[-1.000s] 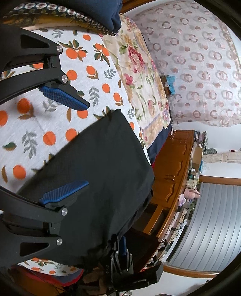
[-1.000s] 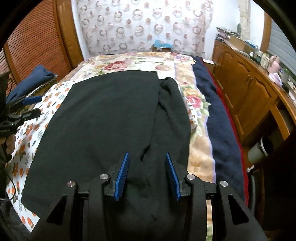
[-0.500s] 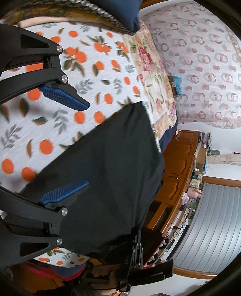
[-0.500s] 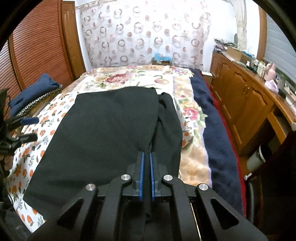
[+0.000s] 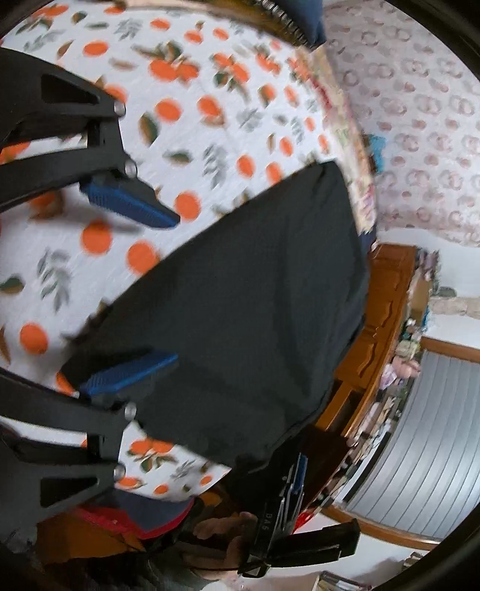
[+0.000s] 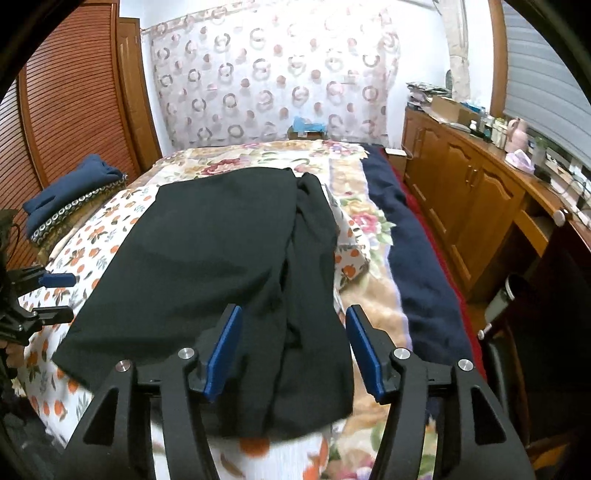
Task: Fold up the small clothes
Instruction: 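Grasp the folded black shirt with the left gripper beside the right gripper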
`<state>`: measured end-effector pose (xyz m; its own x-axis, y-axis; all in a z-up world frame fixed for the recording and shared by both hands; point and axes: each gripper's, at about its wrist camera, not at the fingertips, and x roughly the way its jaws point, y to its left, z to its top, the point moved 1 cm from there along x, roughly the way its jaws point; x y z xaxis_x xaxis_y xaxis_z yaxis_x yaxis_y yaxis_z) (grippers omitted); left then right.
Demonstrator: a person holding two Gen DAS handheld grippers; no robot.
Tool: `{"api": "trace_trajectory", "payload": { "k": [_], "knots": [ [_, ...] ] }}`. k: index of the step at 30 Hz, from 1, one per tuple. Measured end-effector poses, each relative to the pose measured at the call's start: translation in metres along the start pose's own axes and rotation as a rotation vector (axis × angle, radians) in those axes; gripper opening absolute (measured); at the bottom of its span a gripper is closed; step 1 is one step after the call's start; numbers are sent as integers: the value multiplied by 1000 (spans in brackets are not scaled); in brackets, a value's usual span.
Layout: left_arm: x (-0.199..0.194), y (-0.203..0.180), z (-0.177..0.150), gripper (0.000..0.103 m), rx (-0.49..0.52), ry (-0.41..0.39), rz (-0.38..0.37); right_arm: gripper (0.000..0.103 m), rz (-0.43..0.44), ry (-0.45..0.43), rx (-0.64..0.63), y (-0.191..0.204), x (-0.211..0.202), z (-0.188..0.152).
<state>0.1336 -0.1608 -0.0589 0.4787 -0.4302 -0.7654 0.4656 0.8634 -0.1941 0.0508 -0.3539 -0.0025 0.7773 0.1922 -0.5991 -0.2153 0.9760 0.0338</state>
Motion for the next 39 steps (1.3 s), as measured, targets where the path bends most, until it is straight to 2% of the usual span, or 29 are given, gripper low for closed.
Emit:
{"api": "trace_trajectory", "payload": {
  "k": [1,3,13,15,17,19,25,27,31,39],
  "knots": [
    [4,-1,-2,59,-9,21,-19,62,-6,0,-3,1,-2,-3],
    [7,-4,-8,54,-14,38,-23,63,-21,-4,-13,5,-5,-9],
    [-2,-16,-25,54,-31,39,-54,67,-24,-43,-30,11,-18,-17],
    [-3,-21,-28,54,-27,40,-87,67,-20,-53,-24,10,-21,-20],
    [-2,-25,-29,34,-19,50,-114,68,-18,-58,-25,10,-22,-20],
    [-1,-28,-29,16,1,47,-108,68,-15,-58,-25,10,-22,-22],
    [-50,-29,-9,14,19,-102,-102,69,-12,-43,-7,6,-19,-27],
    [-60,-26,-5,14,24,-123,-86,69,-2,-34,6,7,-15,-28],
    [-59,-15,-5,14,2,-118,-75,69,10,6,31,6,1,-32],
    [-32,-9,-21,14,-15,-45,-60,69,37,36,108,-9,19,-21]
  ]
}}
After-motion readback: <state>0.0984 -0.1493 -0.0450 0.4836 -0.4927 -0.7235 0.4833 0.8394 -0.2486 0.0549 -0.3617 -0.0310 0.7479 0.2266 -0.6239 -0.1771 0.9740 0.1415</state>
